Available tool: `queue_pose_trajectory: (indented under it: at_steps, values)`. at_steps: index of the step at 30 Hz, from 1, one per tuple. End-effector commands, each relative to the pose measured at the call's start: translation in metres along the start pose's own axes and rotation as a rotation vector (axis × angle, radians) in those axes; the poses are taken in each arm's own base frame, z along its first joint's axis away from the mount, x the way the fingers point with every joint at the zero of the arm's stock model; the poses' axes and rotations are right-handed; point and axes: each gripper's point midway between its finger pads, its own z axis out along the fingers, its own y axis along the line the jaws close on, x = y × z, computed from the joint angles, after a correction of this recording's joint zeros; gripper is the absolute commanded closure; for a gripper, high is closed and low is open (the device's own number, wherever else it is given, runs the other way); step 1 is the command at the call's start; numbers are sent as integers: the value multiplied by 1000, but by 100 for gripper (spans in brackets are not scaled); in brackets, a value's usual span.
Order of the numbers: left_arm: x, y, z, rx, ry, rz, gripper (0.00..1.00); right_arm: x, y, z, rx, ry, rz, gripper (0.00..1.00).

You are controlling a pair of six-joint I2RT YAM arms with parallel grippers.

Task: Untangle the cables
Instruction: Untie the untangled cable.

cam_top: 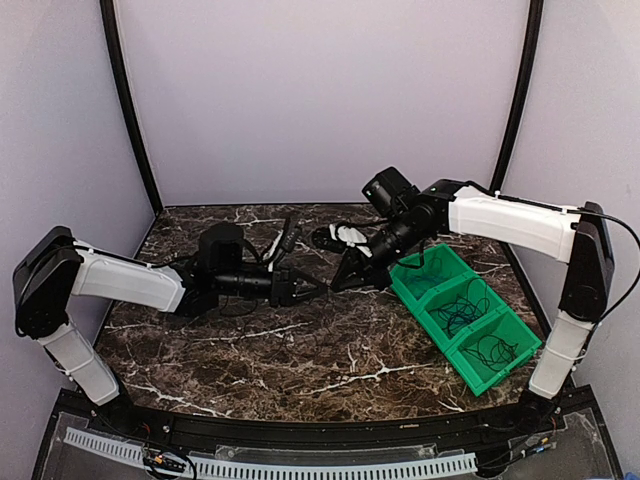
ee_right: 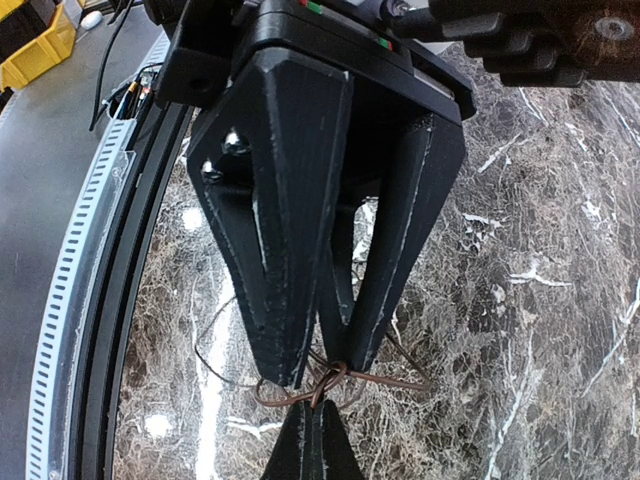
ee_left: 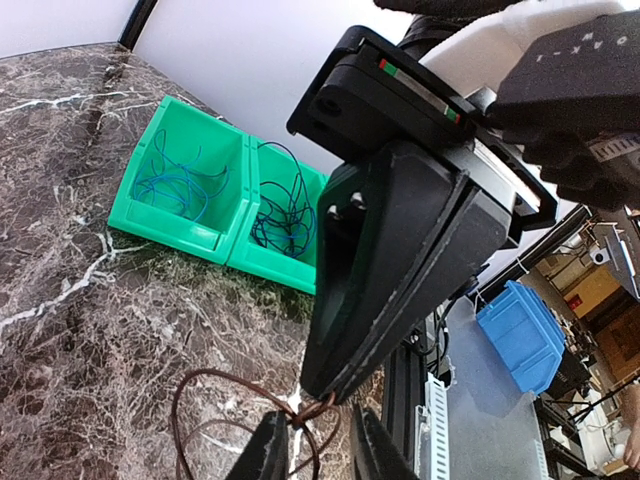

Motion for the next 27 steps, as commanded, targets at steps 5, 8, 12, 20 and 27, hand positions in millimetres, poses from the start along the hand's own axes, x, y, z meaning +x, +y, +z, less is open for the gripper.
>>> queue_pose_trajectory:
  at_steps: [5,8,12,20,27]
  values:
    - [-14,-20,-6,86,-32,38,86,-5,-5,-3,19,-12,-16,100]
    - [-14,-18,-5,89,-35,31,89,-6,-4,-3,19,-13,-18,100]
    - [-12,-15,-3,81,-28,17,95,-4,-4,-3,19,-10,-17,100]
    - [-15,5,-8,-12,-63,-32,100,-4,-4,-2,20,-9,-17,100]
    - [-38,22,-44,-85,-304,-122,100,-2,-4,-3,33,-7,-16,100]
